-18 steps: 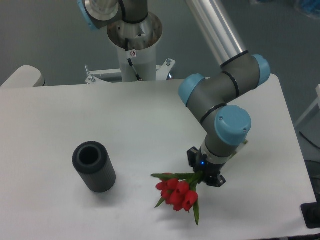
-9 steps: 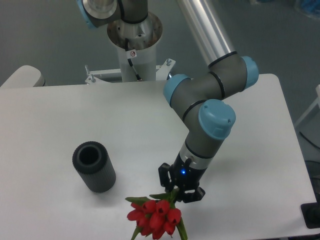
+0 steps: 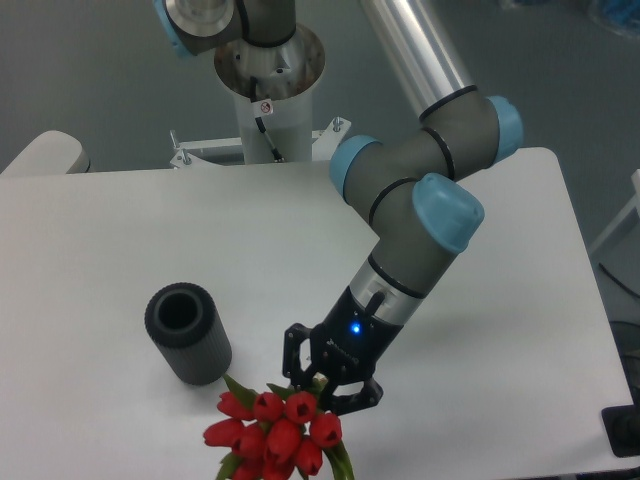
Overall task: Insert the flowers into the vase
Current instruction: 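Lift the red tulips and swing them toward the dark grey vase, then lower the tulip stems into the vase opening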
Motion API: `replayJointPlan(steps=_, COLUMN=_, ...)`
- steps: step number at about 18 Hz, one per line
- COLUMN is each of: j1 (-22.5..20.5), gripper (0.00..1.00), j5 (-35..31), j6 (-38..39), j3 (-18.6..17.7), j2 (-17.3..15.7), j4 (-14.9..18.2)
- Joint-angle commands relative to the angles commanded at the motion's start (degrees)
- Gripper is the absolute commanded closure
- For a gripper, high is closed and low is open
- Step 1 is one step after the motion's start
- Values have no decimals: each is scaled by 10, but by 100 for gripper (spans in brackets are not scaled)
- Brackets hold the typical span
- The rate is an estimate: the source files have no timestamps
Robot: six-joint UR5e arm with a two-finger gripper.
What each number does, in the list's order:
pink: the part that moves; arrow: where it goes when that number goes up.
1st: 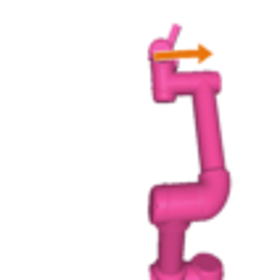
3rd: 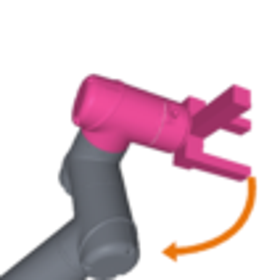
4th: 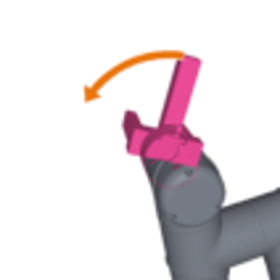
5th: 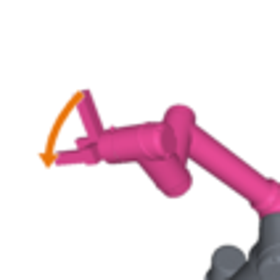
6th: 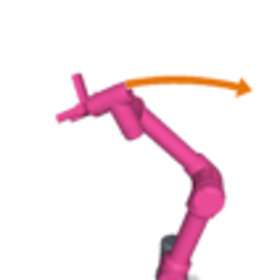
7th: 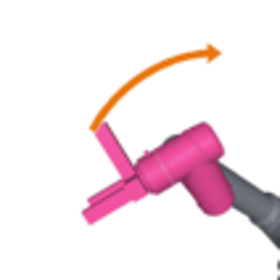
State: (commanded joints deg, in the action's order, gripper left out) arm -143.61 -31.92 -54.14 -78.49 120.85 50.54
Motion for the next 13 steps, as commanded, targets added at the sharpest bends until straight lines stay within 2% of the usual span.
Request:
replayJointPlan(steps=5, j1=-4, gripper=97, j5=79, j6=18, j3=2, j2=-23, j4=0)
replayJointPlan(steps=9, j1=-2, gripper=96, j5=106, j6=28, j3=-2, j2=-52, j4=-1)
replayJointPlan(steps=13, j1=0, gripper=96, j5=165, j6=25, j3=-12, j2=-68, j4=-3)
